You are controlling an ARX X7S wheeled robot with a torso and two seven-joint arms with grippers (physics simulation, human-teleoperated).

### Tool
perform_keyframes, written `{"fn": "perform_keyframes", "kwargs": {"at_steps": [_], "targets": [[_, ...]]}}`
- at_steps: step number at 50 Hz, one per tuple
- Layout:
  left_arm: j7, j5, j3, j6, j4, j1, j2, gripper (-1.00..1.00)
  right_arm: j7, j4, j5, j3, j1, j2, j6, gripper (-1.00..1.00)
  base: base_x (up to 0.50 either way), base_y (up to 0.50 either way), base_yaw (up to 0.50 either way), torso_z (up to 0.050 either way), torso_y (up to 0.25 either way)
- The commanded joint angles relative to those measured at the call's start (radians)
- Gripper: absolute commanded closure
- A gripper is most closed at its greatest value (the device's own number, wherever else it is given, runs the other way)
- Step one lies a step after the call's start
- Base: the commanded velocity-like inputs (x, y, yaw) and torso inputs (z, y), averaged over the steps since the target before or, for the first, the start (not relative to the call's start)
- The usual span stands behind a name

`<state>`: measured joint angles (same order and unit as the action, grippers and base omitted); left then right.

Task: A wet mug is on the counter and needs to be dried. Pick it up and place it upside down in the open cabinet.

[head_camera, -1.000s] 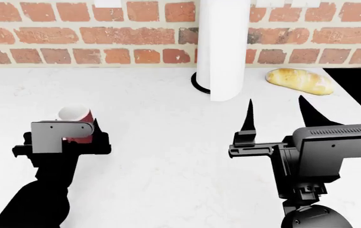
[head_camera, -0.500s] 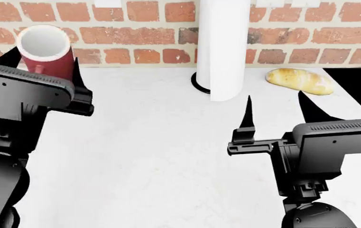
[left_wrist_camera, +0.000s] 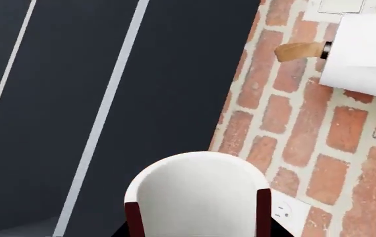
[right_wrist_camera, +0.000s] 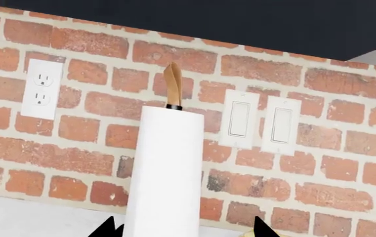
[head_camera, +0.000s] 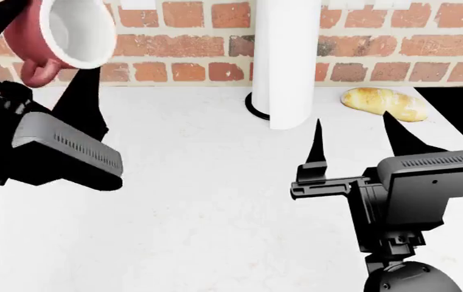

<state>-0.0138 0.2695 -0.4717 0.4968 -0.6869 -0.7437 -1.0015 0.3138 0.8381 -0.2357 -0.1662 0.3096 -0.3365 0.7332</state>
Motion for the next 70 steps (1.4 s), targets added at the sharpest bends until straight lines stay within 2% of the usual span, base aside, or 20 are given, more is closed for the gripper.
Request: {"fn": "perform_keyframes", "kwargs": {"at_steps": [1, 13, 18, 22, 25, 26, 29, 32, 34, 36, 41, 45, 50, 55, 64, 70], "targets": [[-0.015, 0.343, -0.164, -0.242, 0.071, -0.031, -0.196, 1.00, -0.005, 0.039, -0.019, -0.002, 0.010, -0.013, 0.033, -1.00, 0.00, 0.00, 0.00, 0.000, 0.000], [-0.087, 0.619, -0.220, -0.470, 0.169, -0.092, -0.271, 1.00, -0.013, 0.074, -0.048, 0.009, 0.038, -0.028, 0.079, -1.00, 0.00, 0.00, 0.00, 0.000, 0.000], [-0.109, 0.668, -0.225, -0.554, 0.190, -0.130, -0.281, 1.00, -0.020, 0.095, -0.076, 0.024, 0.056, -0.032, 0.116, -1.00, 0.00, 0.00, 0.00, 0.000, 0.000], [-0.119, 0.694, -0.235, -0.647, 0.200, -0.162, -0.302, 1.00, -0.025, 0.135, -0.117, 0.053, 0.114, -0.046, 0.209, -1.00, 0.00, 0.00, 0.00, 0.000, 0.003], [-0.134, 0.713, -0.237, -0.694, 0.204, -0.179, -0.307, 1.00, -0.035, 0.196, -0.216, 0.124, 0.201, -0.036, 0.357, -1.00, 0.00, 0.00, 0.00, 0.000, 0.000], [-0.138, 0.720, -0.238, -0.708, 0.207, -0.186, -0.306, 1.00, -0.009, 0.208, -0.299, 0.158, 0.243, -0.043, 0.404, -1.00, 0.00, 0.00, 0.00, 0.000, 0.000], [-0.150, 0.747, -0.241, -0.749, 0.226, -0.207, -0.297, 1.00, 0.204, 0.208, -0.707, 0.265, 0.382, -0.105, 0.508, -1.00, 0.00, 0.00, 0.00, 0.000, 0.000], [-0.161, 0.773, -0.245, -0.786, 0.244, -0.227, -0.285, 1.00, 0.404, 0.176, -1.081, 0.376, 0.515, -0.104, 0.633, -1.00, 0.00, 0.00, 0.00, 0.000, 0.000], [-0.140, 0.772, -0.253, -0.828, 0.258, -0.251, -0.275, 1.00, 0.594, 0.108, -1.339, 0.346, 0.617, -0.157, 0.642, -1.00, 0.00, 0.00, 0.00, 0.000, 0.000], [-0.123, 0.772, -0.259, -0.856, 0.268, -0.269, -0.264, 1.00, 0.742, 0.048, -1.517, 0.279, 0.695, -0.210, 0.598, -1.00, 0.00, 0.00, 0.00, 0.000, 0.000], [-0.159, 0.832, -0.266, -0.957, 0.283, -0.338, -0.228, 1.00, 0.896, -0.035, -1.742, 0.119, 0.862, -0.283, 0.532, -1.00, 0.00, 0.00, 0.00, 0.000, 0.000], [-0.217, 0.905, -0.272, -1.045, 0.302, -0.402, -0.199, 1.00, 0.944, -0.071, -1.832, 0.016, 0.976, -0.294, 0.516, -1.00, 0.00, 0.00, 0.00, 0.000, 0.000], [-0.255, 0.982, -0.283, -1.110, 0.323, -0.462, -0.153, 1.00, 0.935, -0.112, -1.878, -0.018, 1.039, -0.274, 0.488, -1.00, 0.00, 0.00, 0.00, 0.000, 0.000], [-0.289, 1.061, -0.290, -1.122, 0.352, -0.492, -0.111, 1.00, 0.929, -0.160, -1.927, 0.012, 1.007, -0.267, 0.407, -1.00, 0.00, 0.00, 0.00, 0.000, 0.000], [-0.284, 1.091, -0.289, -1.163, 0.351, -0.568, -0.075, 1.00, 0.938, -0.208, -2.002, -0.008, 1.008, -0.284, 0.354, -1.00, 0.00, 0.00, 0.00, 0.000, 0.000], [-0.297, 1.122, -0.293, -1.173, 0.390, -0.596, -0.048, 1.00, 0.928, -0.187, -2.013, -0.012, 0.951, -0.273, 0.338, -1.00, 0.00, 0.00, 0.00, 0.000, 0.000]]}}
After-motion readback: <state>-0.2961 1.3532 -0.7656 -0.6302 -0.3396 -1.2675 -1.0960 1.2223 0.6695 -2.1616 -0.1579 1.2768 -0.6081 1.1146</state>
